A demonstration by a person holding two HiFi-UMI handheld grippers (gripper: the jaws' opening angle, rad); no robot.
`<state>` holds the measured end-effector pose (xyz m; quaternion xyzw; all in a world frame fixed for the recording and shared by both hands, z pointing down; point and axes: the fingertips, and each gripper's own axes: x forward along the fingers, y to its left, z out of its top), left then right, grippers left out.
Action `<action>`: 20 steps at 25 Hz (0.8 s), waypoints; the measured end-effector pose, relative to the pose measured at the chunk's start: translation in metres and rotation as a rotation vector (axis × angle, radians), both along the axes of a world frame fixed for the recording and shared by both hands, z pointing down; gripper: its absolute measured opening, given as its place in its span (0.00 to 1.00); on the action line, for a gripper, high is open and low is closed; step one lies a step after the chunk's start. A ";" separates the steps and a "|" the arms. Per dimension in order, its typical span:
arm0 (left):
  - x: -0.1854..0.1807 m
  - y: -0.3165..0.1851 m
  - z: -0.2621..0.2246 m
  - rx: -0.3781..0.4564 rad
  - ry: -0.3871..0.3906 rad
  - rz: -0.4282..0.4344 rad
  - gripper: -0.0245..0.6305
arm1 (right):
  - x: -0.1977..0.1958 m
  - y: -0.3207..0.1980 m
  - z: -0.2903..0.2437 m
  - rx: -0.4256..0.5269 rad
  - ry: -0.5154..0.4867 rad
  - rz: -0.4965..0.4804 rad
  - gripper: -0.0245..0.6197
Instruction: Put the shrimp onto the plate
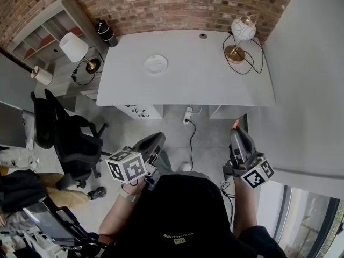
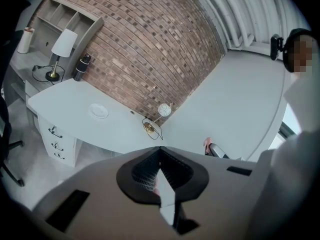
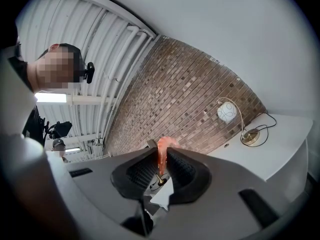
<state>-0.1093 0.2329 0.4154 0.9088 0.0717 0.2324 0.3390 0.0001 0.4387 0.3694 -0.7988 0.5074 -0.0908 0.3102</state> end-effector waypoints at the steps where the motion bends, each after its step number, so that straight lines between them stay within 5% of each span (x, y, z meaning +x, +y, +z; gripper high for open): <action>1: 0.002 0.001 0.002 -0.001 0.001 0.005 0.04 | 0.000 0.001 0.002 -0.002 0.000 0.003 0.13; 20: 0.090 -0.088 0.005 -0.059 0.012 0.077 0.04 | 0.064 -0.075 -0.003 -0.054 -0.010 0.099 0.13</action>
